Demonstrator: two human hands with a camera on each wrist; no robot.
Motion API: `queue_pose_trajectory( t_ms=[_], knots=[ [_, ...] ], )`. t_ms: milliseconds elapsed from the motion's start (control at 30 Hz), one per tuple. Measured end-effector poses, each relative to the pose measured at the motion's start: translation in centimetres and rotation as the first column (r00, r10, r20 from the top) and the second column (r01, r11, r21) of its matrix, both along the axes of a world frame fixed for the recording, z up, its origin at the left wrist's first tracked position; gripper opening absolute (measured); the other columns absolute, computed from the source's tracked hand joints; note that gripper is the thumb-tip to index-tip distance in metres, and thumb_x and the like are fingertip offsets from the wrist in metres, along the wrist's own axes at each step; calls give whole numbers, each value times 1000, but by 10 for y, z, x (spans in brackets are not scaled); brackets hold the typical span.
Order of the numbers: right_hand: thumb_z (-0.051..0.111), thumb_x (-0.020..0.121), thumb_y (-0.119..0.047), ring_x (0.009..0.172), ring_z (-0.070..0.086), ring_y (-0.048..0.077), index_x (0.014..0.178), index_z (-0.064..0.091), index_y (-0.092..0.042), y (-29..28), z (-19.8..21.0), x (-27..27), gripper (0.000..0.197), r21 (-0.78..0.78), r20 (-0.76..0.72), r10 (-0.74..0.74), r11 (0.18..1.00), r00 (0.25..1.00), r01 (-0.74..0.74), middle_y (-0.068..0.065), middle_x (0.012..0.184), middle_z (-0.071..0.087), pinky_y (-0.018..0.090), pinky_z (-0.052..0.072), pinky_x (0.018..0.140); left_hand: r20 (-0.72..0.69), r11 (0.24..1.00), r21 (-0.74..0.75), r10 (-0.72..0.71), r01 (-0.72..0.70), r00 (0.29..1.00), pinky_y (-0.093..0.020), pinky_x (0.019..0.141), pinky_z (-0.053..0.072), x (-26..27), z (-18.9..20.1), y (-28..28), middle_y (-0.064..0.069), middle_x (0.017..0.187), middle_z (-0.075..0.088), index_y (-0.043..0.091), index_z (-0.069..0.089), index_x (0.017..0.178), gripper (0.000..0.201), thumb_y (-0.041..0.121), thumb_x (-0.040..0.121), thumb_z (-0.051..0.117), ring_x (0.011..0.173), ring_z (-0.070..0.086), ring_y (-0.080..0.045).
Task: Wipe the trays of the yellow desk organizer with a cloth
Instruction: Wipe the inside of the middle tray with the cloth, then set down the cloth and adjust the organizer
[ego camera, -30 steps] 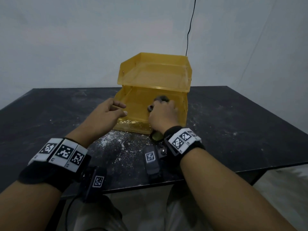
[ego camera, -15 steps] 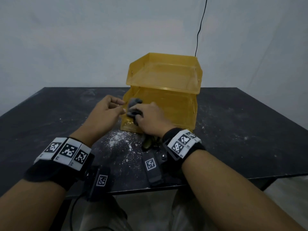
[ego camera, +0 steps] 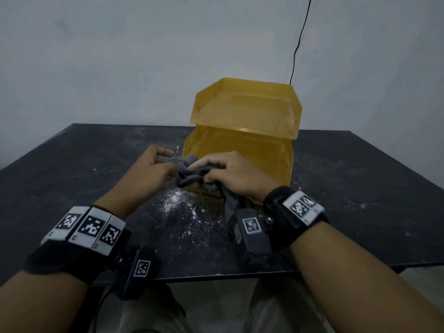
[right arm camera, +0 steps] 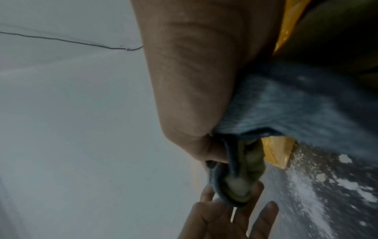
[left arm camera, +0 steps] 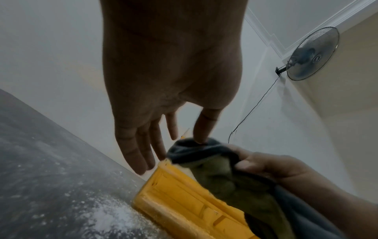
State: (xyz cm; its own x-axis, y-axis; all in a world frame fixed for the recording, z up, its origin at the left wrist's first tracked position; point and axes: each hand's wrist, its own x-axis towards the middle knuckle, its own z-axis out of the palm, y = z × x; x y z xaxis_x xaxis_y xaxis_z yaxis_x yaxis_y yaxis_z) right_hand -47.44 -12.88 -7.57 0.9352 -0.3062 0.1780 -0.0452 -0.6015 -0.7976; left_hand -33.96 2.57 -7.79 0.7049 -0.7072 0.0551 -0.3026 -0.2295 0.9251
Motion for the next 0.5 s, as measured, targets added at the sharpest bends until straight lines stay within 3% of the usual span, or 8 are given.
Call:
queue_pose_trajectory(
  t_ms=[67, 133, 233, 300, 400, 467, 500],
  knots=[
    [62, 88, 4, 86, 63, -4, 113, 75, -17, 8, -5, -12, 36, 83, 71, 19, 996, 997, -25, -11, 102, 72, 15, 48, 79, -51, 984, 35, -173, 175, 984, -52, 84, 55, -7, 1, 4, -7, 114, 61, 30, 56, 118, 40, 21, 79, 59, 102, 64, -27],
    [64, 86, 4, 86, 65, 0, 112, 76, -16, 20, -11, -17, 34, 122, 104, 31, 992, 994, -44, -7, 100, 74, 18, 50, 79, -88, 946, 60, -313, 318, 946, -50, 80, 59, -13, 1, 8, -8, 112, 64, 29, 59, 119, 42, 16, 79, 57, 98, 66, -29],
    [77, 83, -7, 87, 66, 1, 108, 76, -19, 28, -21, -22, 28, 66, 100, -7, 998, 995, 1, -4, 106, 74, 20, 50, 81, -35, 953, 67, -293, 295, 955, -43, 65, 60, -14, -1, 14, -18, 97, 67, 11, 62, 109, 28, -3, 87, 55, 79, 69, -34],
    [84, 79, -15, 81, 64, 0, 108, 75, -21, 28, -26, -26, 31, 20, 42, 9, 1000, 999, -10, -4, 109, 73, 25, 52, 79, 71, 960, 122, -261, 251, 963, -34, 53, 53, -12, -1, 19, -16, 80, 65, 6, 62, 97, 17, -5, 85, 58, 63, 63, -27],
    [88, 75, -17, 86, 65, 3, 108, 75, -23, 26, -28, -36, 35, -49, -65, 37, 998, 997, -40, -7, 108, 73, 33, 56, 85, 161, 890, 341, -373, 303, 914, -28, 57, 43, -10, 0, 26, 4, 66, 63, 16, 66, 80, 6, 11, 79, 65, 59, 57, -12],
    [87, 76, -17, 89, 66, 0, 110, 75, -25, 23, -27, -45, 37, -102, -168, 49, 993, 985, -66, -12, 107, 73, 26, 56, 84, 185, 817, 499, -426, 289, 886, -26, 63, 43, -16, 1, 27, 9, 79, 68, 26, 69, 89, 10, 22, 80, 67, 70, 61, -9],
    [87, 77, -18, 90, 66, -2, 111, 75, -26, 21, -26, -49, 37, -126, -191, 46, 989, 980, -71, -13, 108, 73, 22, 55, 83, 181, 817, 509, -409, 270, 895, -26, 67, 45, -19, 3, 25, 7, 89, 69, 30, 68, 98, 18, 25, 81, 68, 79, 63, -9]
  ],
)
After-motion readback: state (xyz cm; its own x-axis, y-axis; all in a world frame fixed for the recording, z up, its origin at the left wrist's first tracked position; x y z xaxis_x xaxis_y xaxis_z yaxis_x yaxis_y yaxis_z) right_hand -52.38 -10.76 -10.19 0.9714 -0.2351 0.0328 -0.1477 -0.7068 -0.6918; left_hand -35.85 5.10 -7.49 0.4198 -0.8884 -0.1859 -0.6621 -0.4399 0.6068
